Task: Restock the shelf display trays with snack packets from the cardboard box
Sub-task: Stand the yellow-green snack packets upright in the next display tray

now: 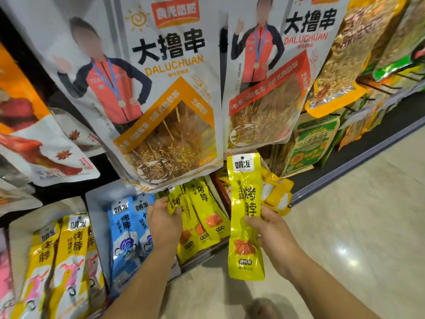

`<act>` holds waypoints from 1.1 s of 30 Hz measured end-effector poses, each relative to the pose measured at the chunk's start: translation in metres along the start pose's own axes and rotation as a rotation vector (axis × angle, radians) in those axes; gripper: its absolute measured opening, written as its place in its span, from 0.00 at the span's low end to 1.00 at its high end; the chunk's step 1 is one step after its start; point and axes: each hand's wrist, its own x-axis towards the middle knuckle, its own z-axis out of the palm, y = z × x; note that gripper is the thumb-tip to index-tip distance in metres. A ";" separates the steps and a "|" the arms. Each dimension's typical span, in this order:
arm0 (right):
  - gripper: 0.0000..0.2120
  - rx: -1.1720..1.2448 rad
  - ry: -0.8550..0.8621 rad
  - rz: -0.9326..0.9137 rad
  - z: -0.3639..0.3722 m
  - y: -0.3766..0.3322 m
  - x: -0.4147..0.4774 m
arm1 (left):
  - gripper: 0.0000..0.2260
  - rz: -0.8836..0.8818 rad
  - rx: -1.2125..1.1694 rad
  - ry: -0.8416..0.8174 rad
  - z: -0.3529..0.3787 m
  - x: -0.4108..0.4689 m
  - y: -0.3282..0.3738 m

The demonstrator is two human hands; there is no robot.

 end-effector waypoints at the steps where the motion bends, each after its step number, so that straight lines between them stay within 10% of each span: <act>1: 0.13 0.004 0.006 0.026 0.006 0.005 0.001 | 0.17 -0.012 0.022 0.012 -0.005 0.001 -0.006; 12: 0.05 -0.309 -0.108 0.142 0.083 0.022 0.046 | 0.19 -0.081 -0.050 -0.132 -0.022 -0.001 -0.048; 17: 0.35 -0.515 -0.126 0.129 0.124 0.015 0.083 | 0.16 -0.076 -0.078 -0.179 -0.026 0.008 -0.054; 33: 0.30 -0.976 -0.056 -0.039 0.159 0.045 0.107 | 0.18 -0.172 -0.320 -0.172 -0.023 0.013 -0.068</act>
